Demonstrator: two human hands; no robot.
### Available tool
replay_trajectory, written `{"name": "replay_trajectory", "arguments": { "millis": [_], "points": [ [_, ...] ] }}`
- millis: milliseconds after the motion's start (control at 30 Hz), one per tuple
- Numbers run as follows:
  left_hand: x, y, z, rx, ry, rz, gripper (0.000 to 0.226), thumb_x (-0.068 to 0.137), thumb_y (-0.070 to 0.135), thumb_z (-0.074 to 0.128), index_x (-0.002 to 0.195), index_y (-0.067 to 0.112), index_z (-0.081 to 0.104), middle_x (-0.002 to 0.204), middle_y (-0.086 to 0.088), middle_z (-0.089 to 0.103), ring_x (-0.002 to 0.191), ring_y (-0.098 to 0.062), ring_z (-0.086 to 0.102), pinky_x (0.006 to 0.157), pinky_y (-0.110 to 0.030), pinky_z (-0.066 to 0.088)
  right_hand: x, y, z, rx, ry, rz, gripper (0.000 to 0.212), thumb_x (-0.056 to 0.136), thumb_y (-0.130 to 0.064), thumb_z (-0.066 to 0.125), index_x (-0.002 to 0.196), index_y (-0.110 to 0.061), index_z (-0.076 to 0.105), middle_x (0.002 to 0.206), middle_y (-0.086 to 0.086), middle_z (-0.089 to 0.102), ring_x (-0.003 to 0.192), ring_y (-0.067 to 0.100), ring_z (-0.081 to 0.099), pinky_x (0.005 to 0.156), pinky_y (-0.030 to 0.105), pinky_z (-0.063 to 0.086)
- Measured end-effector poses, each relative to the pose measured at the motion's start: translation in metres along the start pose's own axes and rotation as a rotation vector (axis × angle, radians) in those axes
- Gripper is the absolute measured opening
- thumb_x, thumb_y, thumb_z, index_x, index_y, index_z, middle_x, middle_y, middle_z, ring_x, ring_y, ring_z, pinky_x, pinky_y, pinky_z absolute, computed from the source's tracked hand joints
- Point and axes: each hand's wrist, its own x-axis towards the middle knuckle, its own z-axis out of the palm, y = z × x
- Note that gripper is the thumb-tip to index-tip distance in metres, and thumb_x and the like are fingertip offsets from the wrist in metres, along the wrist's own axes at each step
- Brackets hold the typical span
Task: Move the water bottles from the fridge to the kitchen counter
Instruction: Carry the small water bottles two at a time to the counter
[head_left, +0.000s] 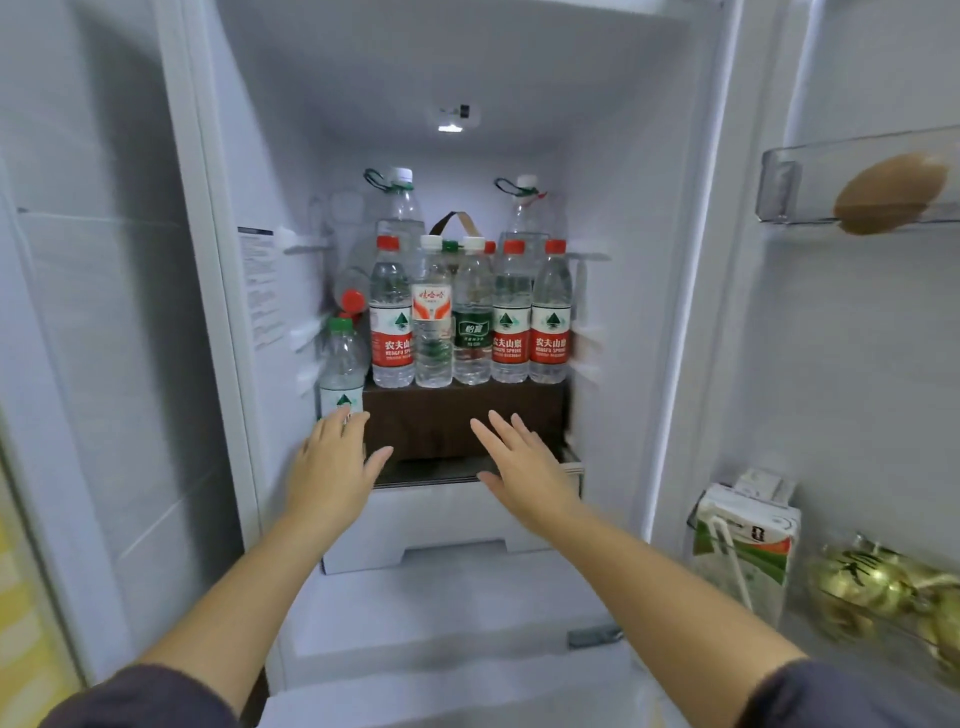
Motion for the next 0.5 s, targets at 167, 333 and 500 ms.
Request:
{"name": "replay_trajectory", "arguments": {
  "millis": [167, 333, 500],
  "points": [
    [0.064, -0.006, 0.001, -0.034, 0.049, -0.053, 0.06, 0.096, 0.034, 0.053, 0.148, 0.012, 0.031, 0.157, -0.013, 0.025, 0.142, -0.03, 0.027, 0.111, -0.044, 0.032, 0.065, 0.001, 0.012, -0.037, -0.024, 0.013, 0.071, 0.101, -0.034, 0.049, 0.157, -0.025, 0.008, 0.166, 0.001, 0.004, 0.152, 0.028, 0.001, 0.12, 0.05, 0.015],
    [0.129, -0.008, 0.001, -0.118, 0.091, -0.125, 0.066, 0.096, 0.021, 0.053, 0.152, 0.009, 0.019, 0.16, -0.015, 0.015, 0.147, -0.031, 0.016, 0.115, -0.045, 0.025, 0.109, 0.011, 0.024, -0.068, -0.031, 0.052, 0.072, 0.1, -0.036, 0.05, 0.157, -0.021, 0.007, 0.165, 0.002, 0.007, 0.152, 0.027, 0.002, 0.12, 0.051, 0.014],
    [0.166, -0.009, 0.007, -0.246, 0.061, -0.264, 0.065, 0.093, 0.009, 0.051, 0.15, 0.006, 0.02, 0.153, -0.02, 0.025, 0.137, -0.037, 0.033, 0.109, -0.047, 0.035, 0.119, 0.02, 0.04, -0.105, 0.025, 0.014, 0.072, 0.1, -0.031, 0.05, 0.157, -0.017, 0.008, 0.165, 0.001, 0.008, 0.152, 0.023, 0.005, 0.121, 0.047, 0.013]
  ]
}}
